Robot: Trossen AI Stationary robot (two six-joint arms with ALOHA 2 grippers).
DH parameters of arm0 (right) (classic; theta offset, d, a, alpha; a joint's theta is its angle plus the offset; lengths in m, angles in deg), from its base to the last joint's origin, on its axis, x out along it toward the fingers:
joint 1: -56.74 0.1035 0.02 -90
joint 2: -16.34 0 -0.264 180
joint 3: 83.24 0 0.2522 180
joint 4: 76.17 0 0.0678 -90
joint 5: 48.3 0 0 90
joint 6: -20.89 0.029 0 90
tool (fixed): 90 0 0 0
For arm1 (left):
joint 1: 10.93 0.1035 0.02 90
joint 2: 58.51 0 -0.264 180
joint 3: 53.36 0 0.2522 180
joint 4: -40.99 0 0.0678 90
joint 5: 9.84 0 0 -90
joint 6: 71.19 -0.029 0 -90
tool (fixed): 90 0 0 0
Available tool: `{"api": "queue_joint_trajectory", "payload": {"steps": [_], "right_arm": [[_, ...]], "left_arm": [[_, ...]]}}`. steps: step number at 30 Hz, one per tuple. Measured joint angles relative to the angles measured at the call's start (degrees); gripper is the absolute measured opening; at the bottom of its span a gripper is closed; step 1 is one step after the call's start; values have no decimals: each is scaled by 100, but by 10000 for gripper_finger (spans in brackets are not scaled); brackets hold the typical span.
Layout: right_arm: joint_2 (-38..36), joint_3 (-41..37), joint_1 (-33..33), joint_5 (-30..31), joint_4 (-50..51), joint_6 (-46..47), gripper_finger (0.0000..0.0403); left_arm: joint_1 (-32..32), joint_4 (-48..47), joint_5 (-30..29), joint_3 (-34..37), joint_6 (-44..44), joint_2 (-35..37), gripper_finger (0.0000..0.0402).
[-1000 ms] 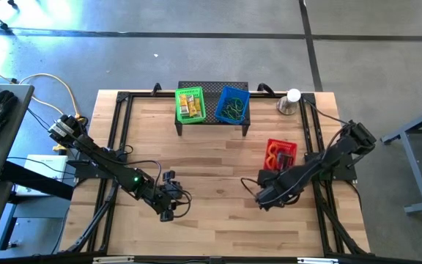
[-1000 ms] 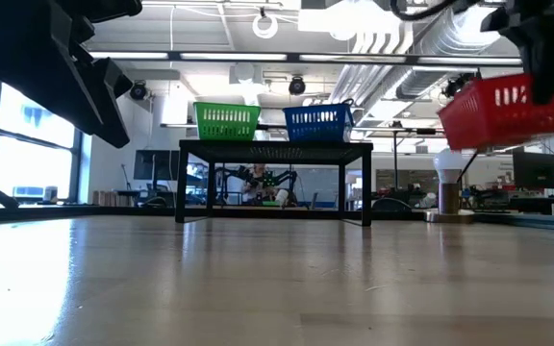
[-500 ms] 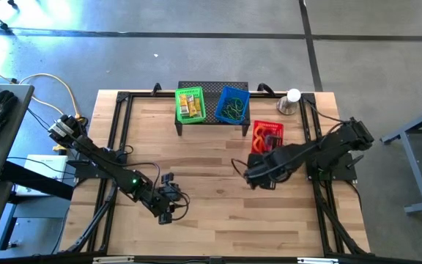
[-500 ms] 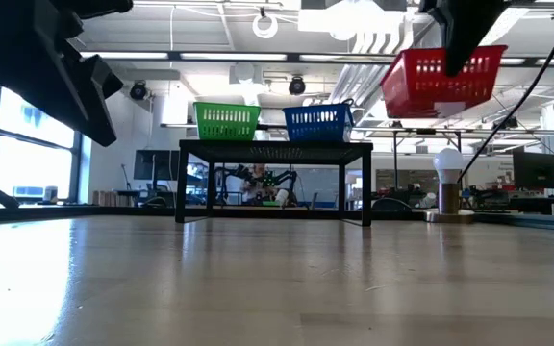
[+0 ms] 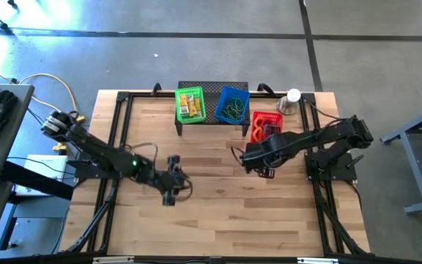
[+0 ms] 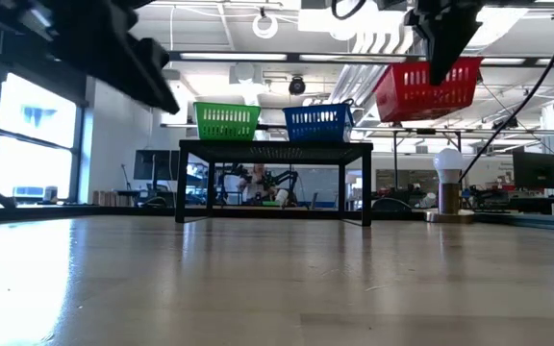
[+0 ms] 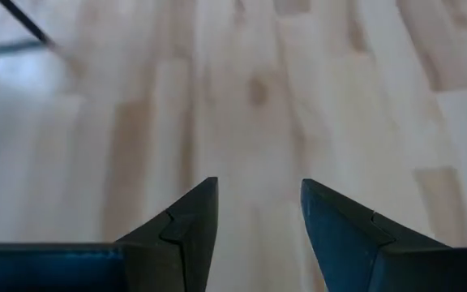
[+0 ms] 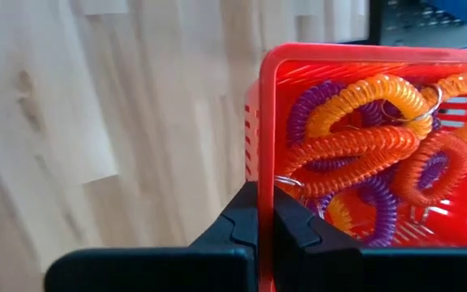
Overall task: Pick & Place Office Desk Supplies
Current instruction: Put the red basket with the spring keychains on the shelf
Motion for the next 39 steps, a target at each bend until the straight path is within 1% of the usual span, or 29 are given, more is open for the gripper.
{"api": "queue_joint_trajectory", "payload": {"steps": [3, 4, 6, 9, 13, 15, 17, 20, 24, 27, 32, 39], "right_arm": [[-26, 0, -183, 144, -32, -170, 3], [-38, 0, -255, 163, -47, -242, 3], [-45, 0, -396, 167, -54, -299, 3], [-43, 0, -588, 156, -68, -381, 3], [-43, 0, -814, 145, -53, -432, 3], [-45, 0, -912, 130, -44, -485, 3], [-65, 0, -987, 113, -61, -562, 3], [-67, 0, -1065, 85, -159, -561, 3], [-67, 0, -1092, 41, -225, -573, 3], [-67, 0, -1136, -82, -255, -733, 3], [-67, 0, -1516, -228, -391, -1155, 3], [-67, 0, -2086, -342, -1280, -2145, 3]], "left_arm": [[448, -106, 149, 1, -482, 375, 170], [609, -153, 295, 0, -618, 504, 170], [926, -198, 601, 0, -799, 729, 170], [1391, -264, 1238, 0, -1013, 997, 170], [1880, -334, 2026, 0, -1053, 1095, 170], [2050, -445, 2214, 0, -1030, 1087, 170], [2169, -460, 2251, 9, -861, 1001, 170], [2241, -427, 2243, 129, -377, 844, 170], [2229, -387, 2242, 193, -4, 700, 170], [2151, -433, 2240, 193, 263, 724, 170], [1872, -488, 2236, 191, 168, 831, 170], [1789, -483, 2225, 191, 143, 842, 170]]}}
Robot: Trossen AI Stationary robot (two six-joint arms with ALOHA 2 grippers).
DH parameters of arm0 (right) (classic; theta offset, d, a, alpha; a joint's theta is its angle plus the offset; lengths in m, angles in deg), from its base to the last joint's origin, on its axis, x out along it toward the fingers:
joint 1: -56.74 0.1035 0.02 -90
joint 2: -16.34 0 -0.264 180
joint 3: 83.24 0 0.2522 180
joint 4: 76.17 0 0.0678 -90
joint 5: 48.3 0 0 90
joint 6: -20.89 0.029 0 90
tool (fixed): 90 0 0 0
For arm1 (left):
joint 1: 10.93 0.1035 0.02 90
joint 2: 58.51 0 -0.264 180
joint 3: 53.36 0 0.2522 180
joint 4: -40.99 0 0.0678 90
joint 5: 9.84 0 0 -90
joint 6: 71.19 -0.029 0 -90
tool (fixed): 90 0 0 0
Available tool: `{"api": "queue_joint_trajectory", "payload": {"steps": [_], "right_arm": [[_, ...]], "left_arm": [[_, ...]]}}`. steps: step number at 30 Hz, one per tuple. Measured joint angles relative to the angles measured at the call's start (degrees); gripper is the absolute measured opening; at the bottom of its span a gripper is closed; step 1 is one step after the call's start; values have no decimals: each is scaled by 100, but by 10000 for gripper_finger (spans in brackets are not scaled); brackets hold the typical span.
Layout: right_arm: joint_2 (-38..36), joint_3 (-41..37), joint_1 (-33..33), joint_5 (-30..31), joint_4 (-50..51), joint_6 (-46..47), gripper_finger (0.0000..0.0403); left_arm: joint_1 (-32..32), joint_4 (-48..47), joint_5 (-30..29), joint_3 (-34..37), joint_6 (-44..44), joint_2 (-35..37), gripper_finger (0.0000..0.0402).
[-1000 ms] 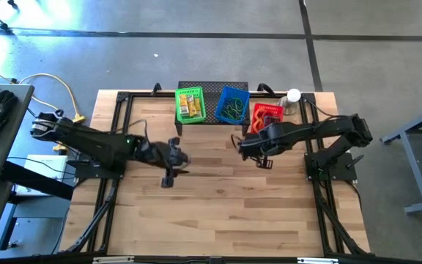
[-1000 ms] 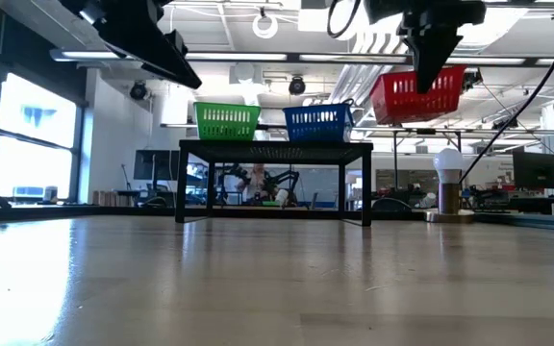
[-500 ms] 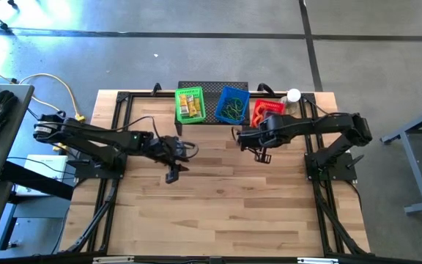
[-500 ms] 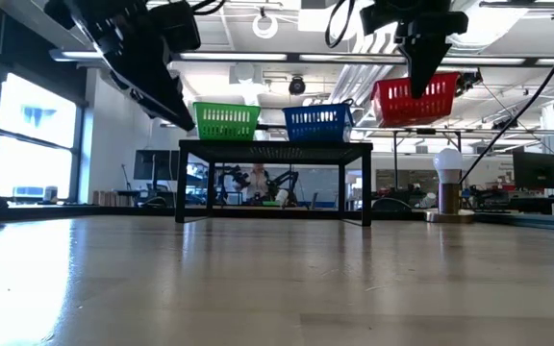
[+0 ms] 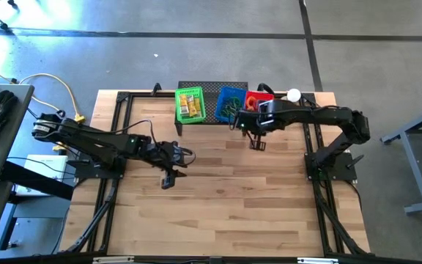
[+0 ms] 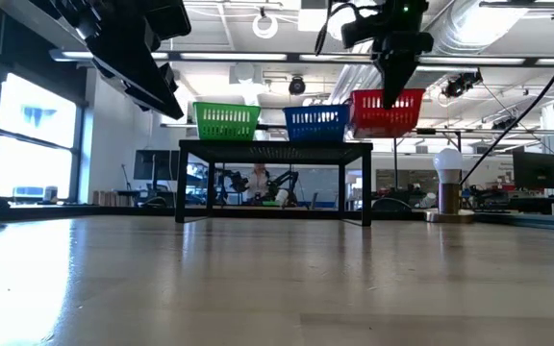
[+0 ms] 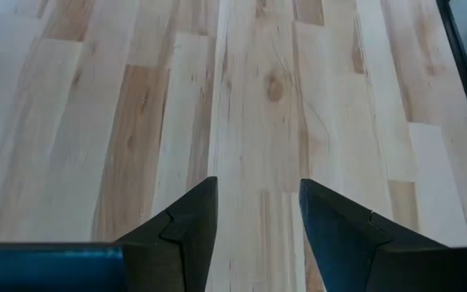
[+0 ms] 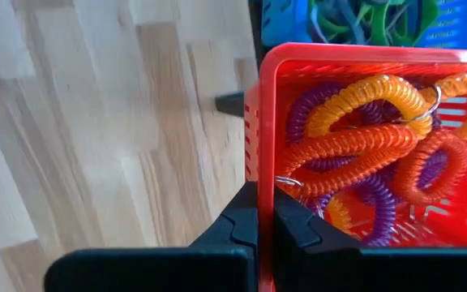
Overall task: Pick & Place Office Desk Supplies
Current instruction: Put the red basket with the spring keychains on the shelf
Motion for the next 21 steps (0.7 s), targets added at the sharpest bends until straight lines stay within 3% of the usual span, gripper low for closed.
{"api": "queue_joint_trajectory", "payload": {"steps": [21], "right_arm": [[141, -3, -605, -622, -1128, -1447, 3]], "left_arm": [[-71, -22, -4, 0, 37, 0, 170]]}}
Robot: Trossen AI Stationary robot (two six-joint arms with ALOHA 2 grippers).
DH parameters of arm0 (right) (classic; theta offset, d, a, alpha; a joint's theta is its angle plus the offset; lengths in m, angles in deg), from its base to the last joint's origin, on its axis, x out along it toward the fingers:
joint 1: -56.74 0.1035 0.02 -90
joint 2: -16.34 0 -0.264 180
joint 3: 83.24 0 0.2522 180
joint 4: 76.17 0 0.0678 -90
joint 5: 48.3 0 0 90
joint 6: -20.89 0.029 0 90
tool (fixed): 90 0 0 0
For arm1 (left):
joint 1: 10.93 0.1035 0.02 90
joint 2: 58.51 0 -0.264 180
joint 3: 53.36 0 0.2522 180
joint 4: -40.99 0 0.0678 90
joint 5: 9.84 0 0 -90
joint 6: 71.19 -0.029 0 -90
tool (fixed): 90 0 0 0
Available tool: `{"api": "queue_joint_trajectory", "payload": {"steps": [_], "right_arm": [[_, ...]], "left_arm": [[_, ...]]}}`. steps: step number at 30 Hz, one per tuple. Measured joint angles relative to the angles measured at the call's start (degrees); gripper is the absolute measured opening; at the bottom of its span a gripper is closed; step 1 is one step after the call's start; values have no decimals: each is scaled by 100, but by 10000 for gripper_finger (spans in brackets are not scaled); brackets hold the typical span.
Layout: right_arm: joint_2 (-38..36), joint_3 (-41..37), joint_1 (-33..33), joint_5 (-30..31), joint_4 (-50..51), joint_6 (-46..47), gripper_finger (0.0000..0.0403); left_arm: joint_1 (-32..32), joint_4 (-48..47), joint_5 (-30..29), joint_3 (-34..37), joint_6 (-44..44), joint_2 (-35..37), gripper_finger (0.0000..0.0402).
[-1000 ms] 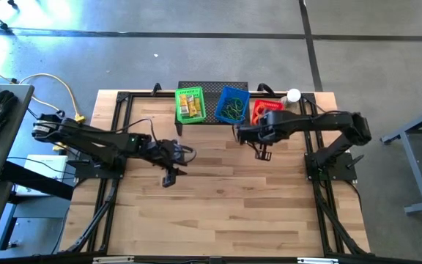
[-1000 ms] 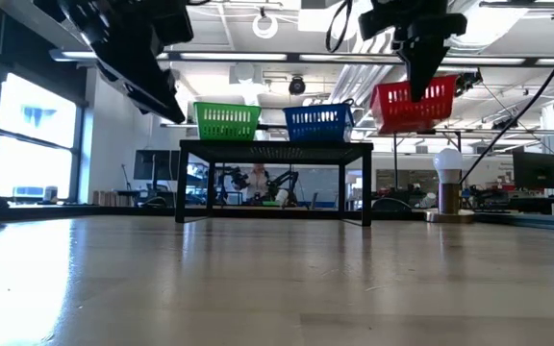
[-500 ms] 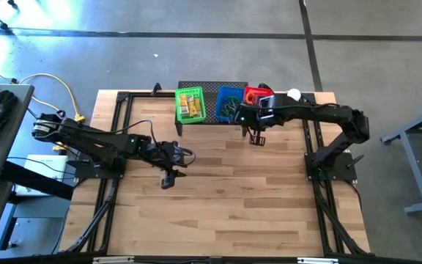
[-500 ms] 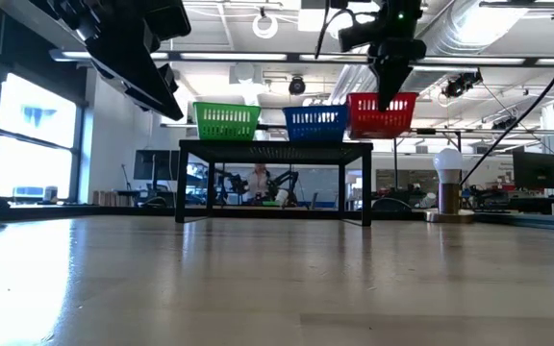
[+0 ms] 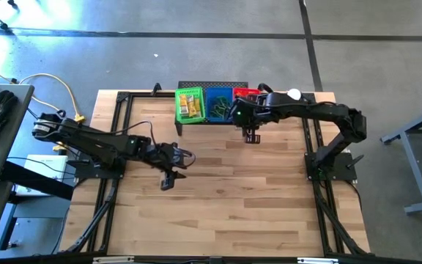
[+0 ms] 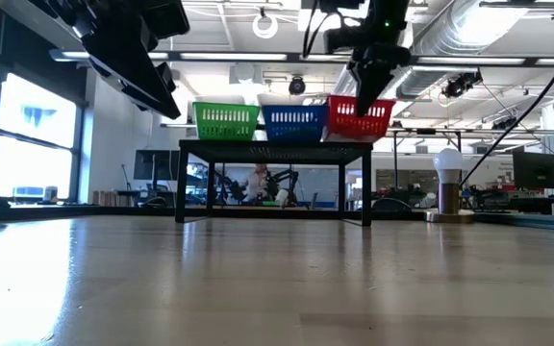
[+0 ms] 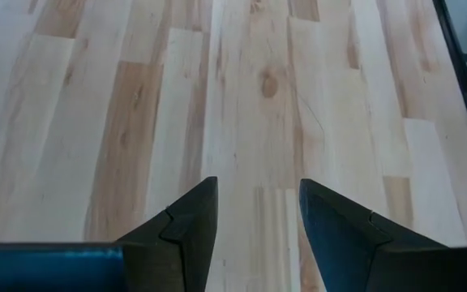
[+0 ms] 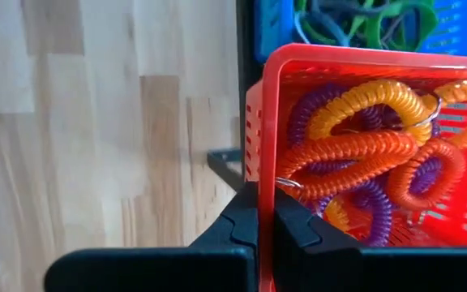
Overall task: Pick & Place Office Desk Supplies
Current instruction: Put the red basket with the spring keychains on the shelf
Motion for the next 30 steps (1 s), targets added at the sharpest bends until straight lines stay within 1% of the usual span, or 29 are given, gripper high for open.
{"api": "queue_joint_trajectory", "payload": {"steps": [3, 7, 14, 30], "right_arm": [[106, 10, -10, -132, -241, -140, 3], [263, 7, -44, -134, -352, -260, 3], [279, 8, -26, -131, -489, -282, 3], [281, 5, -7, -15, -464, -232, 9]], "left_arm": [[-95, 2, 0, 0, 2, 1, 170], [-206, 0, 0, 0, 4, 2, 170], [-336, 0, 0, 0, 19, 2, 170], [-344, -10, 0, -2, 17, 2, 170]]}}
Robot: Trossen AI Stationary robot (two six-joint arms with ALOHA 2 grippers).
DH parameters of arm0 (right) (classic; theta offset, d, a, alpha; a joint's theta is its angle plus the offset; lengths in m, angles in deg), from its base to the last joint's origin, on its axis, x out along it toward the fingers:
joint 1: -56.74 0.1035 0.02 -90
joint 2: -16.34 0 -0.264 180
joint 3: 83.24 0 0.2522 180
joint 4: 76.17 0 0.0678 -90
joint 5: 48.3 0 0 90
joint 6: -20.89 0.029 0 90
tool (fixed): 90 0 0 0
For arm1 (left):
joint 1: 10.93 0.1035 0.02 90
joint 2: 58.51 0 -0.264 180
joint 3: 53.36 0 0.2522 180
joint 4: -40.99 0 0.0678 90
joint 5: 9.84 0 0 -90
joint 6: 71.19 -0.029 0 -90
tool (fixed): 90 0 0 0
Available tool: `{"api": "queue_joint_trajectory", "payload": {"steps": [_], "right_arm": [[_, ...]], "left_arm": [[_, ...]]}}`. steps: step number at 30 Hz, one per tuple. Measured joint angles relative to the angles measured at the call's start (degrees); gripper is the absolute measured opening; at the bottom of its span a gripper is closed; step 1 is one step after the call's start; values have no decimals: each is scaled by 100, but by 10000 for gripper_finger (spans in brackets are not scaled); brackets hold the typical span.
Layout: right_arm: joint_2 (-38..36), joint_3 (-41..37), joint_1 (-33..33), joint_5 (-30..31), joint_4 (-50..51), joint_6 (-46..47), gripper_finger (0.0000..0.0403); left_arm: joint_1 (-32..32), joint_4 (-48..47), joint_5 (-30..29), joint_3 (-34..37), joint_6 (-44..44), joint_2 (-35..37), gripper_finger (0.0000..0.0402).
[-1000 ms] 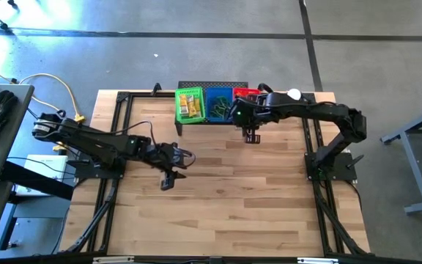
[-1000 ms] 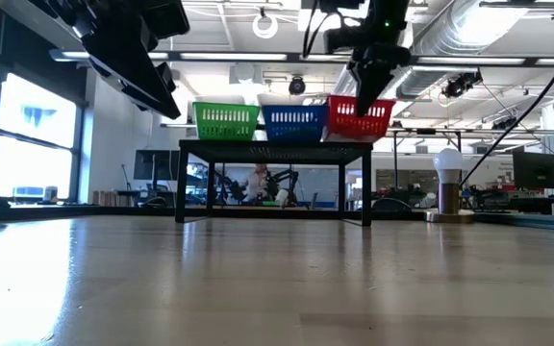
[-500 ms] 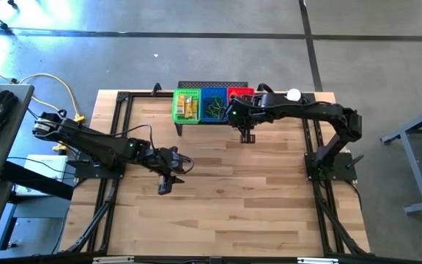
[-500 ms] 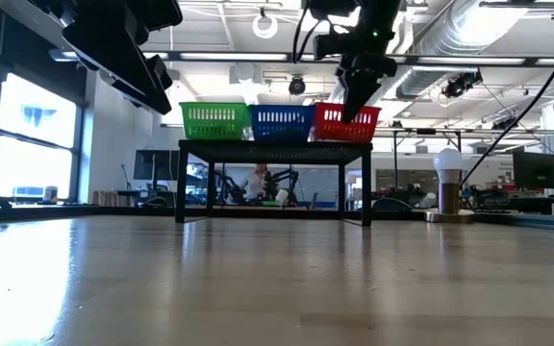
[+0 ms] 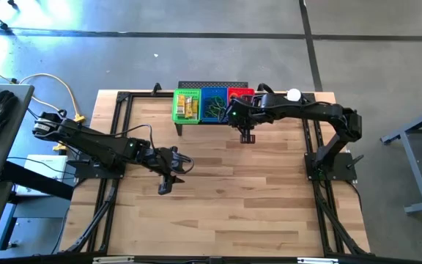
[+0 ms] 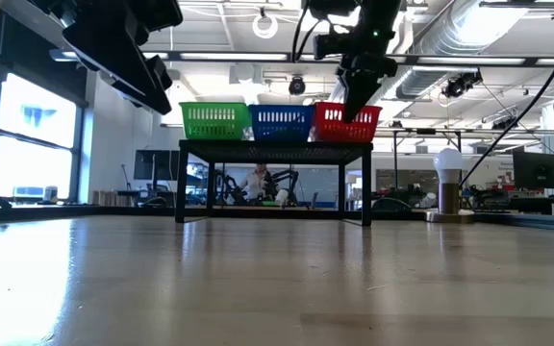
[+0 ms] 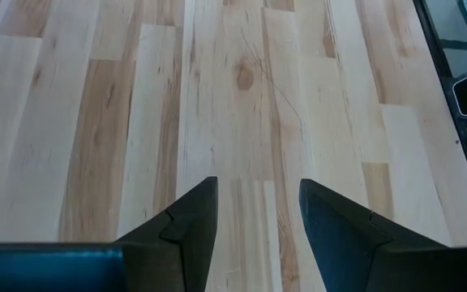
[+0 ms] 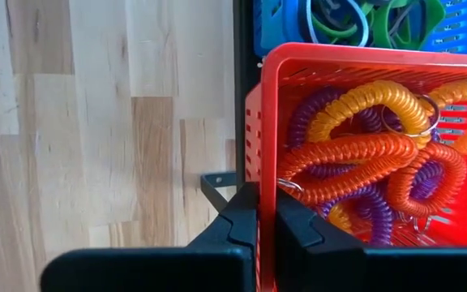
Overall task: Pick & Place Office Desk Supplies
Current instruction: Put the red basket with the spring keychains on the shelf, then return to Home Position
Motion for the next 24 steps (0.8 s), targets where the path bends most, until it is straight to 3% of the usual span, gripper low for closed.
{"api": "queue_joint_trajectory", "payload": {"steps": [7, 24], "right_arm": [[0, -3, 0, 49, -57, 4, 26], [0, -4, 297, 610, -170, 4, 154]], "left_arm": [[0, -27, 0, 3, -2, 0, 170], [2, -32, 0, 90, -2, 0, 170]]}}
